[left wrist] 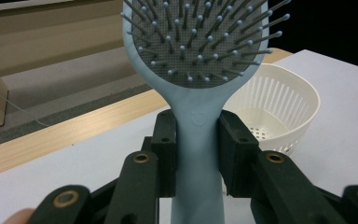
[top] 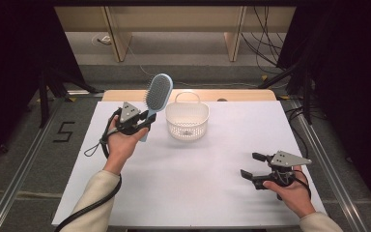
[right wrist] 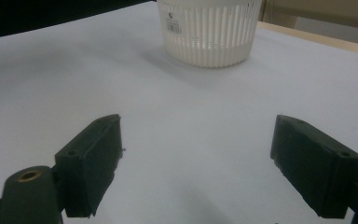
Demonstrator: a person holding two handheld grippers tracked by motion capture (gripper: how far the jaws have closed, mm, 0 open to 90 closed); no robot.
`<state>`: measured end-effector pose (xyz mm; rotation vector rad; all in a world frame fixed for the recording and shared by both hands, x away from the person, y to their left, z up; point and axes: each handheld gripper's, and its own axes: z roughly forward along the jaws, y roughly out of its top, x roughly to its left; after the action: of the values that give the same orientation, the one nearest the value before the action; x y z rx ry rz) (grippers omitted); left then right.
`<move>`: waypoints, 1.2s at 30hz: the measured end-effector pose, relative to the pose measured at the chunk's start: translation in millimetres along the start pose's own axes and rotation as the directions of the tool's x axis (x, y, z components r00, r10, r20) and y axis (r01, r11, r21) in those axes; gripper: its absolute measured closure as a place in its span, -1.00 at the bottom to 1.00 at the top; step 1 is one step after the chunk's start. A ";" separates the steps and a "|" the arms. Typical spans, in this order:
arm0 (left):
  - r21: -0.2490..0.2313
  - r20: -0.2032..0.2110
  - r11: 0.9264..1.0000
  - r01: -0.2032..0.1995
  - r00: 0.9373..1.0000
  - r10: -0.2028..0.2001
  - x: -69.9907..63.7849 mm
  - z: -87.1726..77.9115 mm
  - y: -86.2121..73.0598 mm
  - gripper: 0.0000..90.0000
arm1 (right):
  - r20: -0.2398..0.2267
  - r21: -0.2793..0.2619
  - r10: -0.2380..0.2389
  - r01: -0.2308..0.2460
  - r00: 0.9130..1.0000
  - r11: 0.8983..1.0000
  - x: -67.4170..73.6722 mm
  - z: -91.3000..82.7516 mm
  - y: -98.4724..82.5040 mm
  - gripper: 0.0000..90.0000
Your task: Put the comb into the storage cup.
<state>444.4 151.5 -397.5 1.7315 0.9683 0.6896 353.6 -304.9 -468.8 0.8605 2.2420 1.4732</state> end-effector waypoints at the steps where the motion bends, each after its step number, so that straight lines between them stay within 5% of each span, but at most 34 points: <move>1: -0.001 0.000 1.000 0.002 1.000 -0.002 -0.4 0.4 0.2 0.55 | 0.001 -0.001 0.000 0.000 1.000 1.000 -0.1 0.1 0.0 -0.61; 36: -0.039 0.015 0.999 -0.017 1.000 0.017 -4.5 12.7 3.9 0.55 | 0.000 -0.001 -0.003 0.003 1.000 1.000 -0.1 0.1 0.0 -0.61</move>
<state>453.4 140.8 -398.3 1.7099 0.9251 0.7013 353.8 -305.0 -468.8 0.8565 2.2409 1.4734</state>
